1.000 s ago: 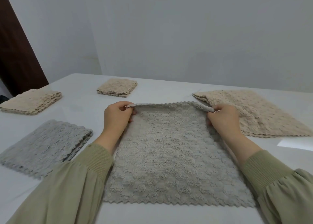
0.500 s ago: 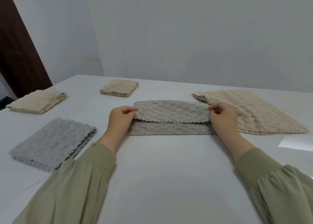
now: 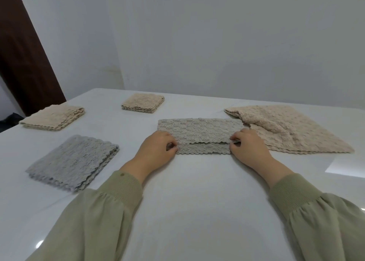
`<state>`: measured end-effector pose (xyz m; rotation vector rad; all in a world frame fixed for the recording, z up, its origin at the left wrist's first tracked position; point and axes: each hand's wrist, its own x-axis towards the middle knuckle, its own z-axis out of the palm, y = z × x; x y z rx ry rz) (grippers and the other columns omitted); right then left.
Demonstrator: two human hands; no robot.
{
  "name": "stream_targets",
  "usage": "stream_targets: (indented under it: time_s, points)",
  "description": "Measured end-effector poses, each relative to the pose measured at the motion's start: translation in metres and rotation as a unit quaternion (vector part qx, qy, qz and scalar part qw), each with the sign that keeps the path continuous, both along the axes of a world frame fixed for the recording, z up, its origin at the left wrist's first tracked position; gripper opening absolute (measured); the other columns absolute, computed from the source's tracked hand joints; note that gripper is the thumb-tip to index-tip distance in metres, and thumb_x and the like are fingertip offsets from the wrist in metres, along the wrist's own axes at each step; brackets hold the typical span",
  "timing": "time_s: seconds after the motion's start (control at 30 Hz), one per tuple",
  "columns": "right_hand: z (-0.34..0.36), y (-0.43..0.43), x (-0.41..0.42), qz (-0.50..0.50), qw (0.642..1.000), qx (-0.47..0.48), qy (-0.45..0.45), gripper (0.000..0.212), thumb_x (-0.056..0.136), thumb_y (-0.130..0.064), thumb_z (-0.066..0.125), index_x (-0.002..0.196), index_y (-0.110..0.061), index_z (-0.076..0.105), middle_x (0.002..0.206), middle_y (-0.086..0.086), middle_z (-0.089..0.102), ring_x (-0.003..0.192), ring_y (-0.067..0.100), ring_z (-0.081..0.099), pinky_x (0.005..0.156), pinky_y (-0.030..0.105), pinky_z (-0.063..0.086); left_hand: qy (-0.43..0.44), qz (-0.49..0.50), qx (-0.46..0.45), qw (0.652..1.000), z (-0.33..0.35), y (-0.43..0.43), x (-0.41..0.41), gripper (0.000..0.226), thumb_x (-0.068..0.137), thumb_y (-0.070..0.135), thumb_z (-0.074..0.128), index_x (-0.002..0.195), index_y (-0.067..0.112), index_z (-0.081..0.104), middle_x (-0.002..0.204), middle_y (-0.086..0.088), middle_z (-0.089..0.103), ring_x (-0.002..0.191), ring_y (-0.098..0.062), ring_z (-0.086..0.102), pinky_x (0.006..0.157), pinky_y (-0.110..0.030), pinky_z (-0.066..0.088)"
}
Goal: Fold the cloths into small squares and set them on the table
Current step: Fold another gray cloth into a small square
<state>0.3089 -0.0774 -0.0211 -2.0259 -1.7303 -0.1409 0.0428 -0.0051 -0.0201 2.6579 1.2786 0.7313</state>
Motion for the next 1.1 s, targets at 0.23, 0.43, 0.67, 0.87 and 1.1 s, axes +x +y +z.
stream_targets:
  time_s: [0.23,0.43,0.67,0.87,1.1]
  points:
    - [0.002,-0.017,-0.006,0.045,0.998,0.004,0.032,0.022,0.083,-0.015,0.06,0.105,-0.014,0.067,0.098,0.002,0.062,0.096,0.02,0.051,0.082,0.032,0.042,0.034,0.057,0.009,0.998,0.012,-0.01,-0.015,0.021,0.086,0.037,0.062,0.072,0.021,0.059,0.073,0.007,0.062,0.075,-0.015,0.056,0.069,-0.027,0.04]
    - [0.0,-0.024,-0.013,0.023,0.999,0.033,0.02,0.022,0.08,-0.003,0.059,0.098,-0.009,0.07,0.095,0.007,0.065,0.094,0.027,0.055,0.083,0.039,0.045,0.03,0.033,0.032,0.999,0.008,-0.018,-0.022,0.015,0.086,0.032,0.064,0.097,0.022,0.067,0.084,0.007,0.063,0.083,-0.014,0.057,0.074,-0.027,0.044]
    - [0.0,-0.026,-0.006,-0.038,0.996,0.072,0.029,0.014,0.082,-0.005,0.061,0.089,-0.005,0.073,0.085,0.011,0.059,0.088,0.03,0.053,0.072,0.035,0.04,0.036,0.05,0.026,0.998,0.004,-0.02,-0.025,0.027,0.085,0.017,0.058,0.109,0.02,0.067,0.103,0.002,0.06,0.102,-0.018,0.052,0.082,-0.031,0.044]
    - [0.004,-0.031,-0.008,-0.069,0.986,0.098,0.119,0.015,0.091,-0.018,0.057,0.09,-0.01,0.069,0.075,0.001,0.059,0.072,0.018,0.05,0.065,0.028,0.033,0.032,0.169,0.02,0.985,0.007,-0.025,-0.031,0.021,0.091,0.018,0.05,0.102,0.017,0.067,0.096,-0.002,0.059,0.088,-0.022,0.055,0.066,-0.028,0.039]
    - [0.006,-0.033,-0.008,-0.025,0.936,0.135,0.324,0.012,0.088,-0.015,0.06,0.079,-0.015,0.068,0.073,-0.001,0.068,0.071,0.014,0.063,0.068,0.03,0.051,-0.334,0.186,-0.209,0.9,0.02,-0.033,-0.033,0.018,0.089,0.015,0.056,0.08,0.022,0.07,0.07,0.0,0.067,0.051,-0.006,0.058,0.046,-0.019,0.048]
